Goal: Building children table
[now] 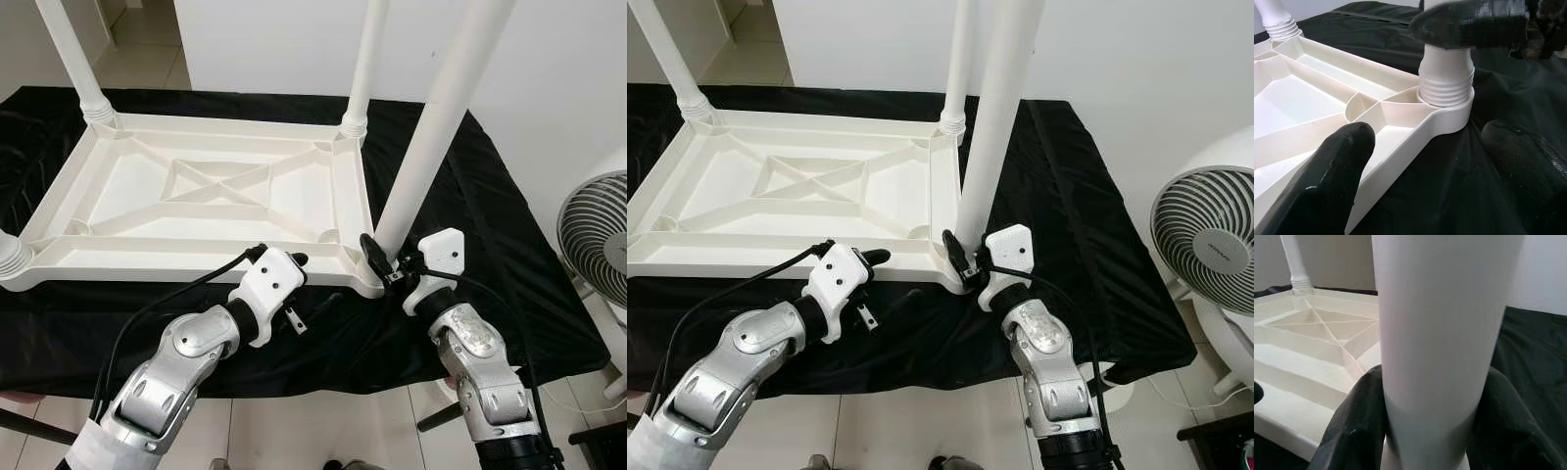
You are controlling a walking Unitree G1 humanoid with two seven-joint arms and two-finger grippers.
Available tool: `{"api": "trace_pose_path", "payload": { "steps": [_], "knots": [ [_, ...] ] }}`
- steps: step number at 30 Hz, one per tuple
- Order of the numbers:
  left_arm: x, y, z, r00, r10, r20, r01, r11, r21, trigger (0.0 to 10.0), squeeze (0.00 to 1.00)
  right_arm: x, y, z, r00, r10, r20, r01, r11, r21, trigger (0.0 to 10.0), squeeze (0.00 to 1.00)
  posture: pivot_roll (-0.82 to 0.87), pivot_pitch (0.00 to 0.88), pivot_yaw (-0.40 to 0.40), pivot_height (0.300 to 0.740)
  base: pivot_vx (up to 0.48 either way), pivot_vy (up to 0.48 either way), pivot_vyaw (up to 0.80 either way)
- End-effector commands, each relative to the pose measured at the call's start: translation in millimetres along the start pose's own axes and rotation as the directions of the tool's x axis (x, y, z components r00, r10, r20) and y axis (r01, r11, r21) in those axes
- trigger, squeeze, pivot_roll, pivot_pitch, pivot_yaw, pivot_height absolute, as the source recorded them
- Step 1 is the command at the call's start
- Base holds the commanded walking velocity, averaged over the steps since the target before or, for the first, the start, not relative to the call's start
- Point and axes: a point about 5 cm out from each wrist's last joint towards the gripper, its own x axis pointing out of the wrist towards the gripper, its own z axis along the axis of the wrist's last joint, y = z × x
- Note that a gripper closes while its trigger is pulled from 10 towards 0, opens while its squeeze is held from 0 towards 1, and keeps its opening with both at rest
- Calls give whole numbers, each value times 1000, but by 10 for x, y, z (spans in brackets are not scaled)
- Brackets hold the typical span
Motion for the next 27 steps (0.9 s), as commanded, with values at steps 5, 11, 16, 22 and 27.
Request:
{"api": "trace_pose_path", "payload": {
  "steps": [5, 11, 16, 22, 27],
  "knots": [
    [-14, -29, 13, 999, -45, -1, 45, 999, -3, 10000, 0, -137, -29, -441, 974, -36, -224, 60, 993, 102, 10000, 0, 114, 148, -16, 740, 0, 0, 0],
    [-14, -29, 16, 999, -49, 0, 49, 999, -2, 10000, 0, -139, -79, -453, 970, -68, -235, 102, 985, 136, 10000, 0, 111, 150, -13, 740, 0, 0, 0],
    [-14, -32, 18, 999, -49, 1, 49, 999, -4, 10000, 0, -129, -68, -446, 970, -80, -231, 112, 985, 129, 10000, 0, 112, 151, -14, 740, 0, 0, 0],
    [-15, -37, 19, 999, -46, 2, 46, 999, -8, 10000, 0, -83, -23, -424, 964, -181, -194, 201, 976, 85, 10000, 0, 112, 152, -17, 740, 0, 0, 0],
    [-8, -47, 24, 999, -47, 6, 47, 999, -14, 10000, 0, 0, 4, -454, 876, -452, -170, 466, 883, 55, 10000, 0, 114, 148, -17, 740, 0, 0, 0]
  ]
}}
